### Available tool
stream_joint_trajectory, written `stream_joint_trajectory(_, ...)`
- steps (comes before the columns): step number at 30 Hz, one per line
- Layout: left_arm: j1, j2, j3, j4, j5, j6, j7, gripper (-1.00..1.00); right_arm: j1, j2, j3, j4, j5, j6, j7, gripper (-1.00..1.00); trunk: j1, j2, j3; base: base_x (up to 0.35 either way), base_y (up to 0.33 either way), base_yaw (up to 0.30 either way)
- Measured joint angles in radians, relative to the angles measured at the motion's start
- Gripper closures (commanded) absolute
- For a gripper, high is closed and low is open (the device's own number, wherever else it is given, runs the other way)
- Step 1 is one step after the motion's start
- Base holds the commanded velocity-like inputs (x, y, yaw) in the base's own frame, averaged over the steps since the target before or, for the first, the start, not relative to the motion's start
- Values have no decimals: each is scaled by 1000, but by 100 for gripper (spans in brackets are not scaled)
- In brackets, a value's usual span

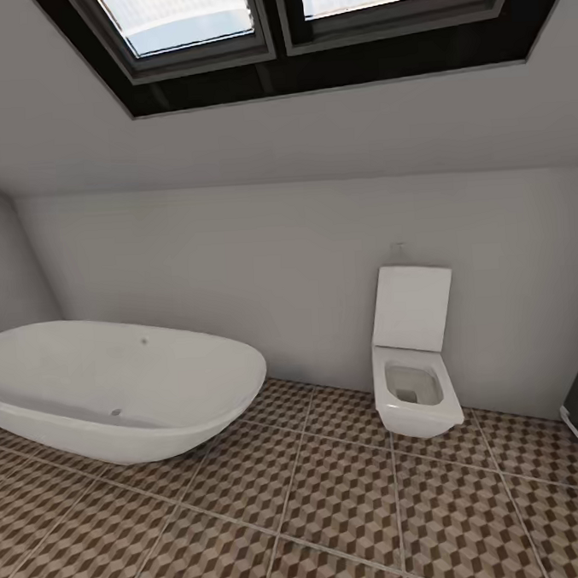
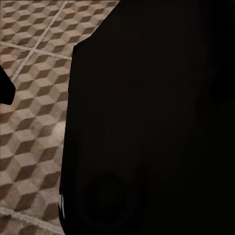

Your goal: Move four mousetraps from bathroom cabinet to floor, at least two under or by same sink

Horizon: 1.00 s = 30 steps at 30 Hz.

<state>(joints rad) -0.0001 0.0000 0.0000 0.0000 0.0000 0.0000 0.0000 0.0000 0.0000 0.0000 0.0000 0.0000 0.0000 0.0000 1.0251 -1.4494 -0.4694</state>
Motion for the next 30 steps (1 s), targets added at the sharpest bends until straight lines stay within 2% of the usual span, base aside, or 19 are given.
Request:
stream_joint_trajectory(8, 2, -39, 3, 2, -4, -6, -11, -100, 0, -2, 8, 1, 11, 0, 2, -100, 0, 0, 0, 0, 0, 0)
stream_joint_trajectory(15, 1, -36, 3, -13, -3, -23, -10, -100, 0, -2, 10, 1, 13, -9, 3, -100, 0, 0, 0, 0, 0, 0)
stream_joint_trajectory(30, 1, -53, 7, -27, 5, -49, -10, -100, -1, -3, 11, 1, 13, -24, 3, -100, 0, 0, 0, 0, 0, 0)
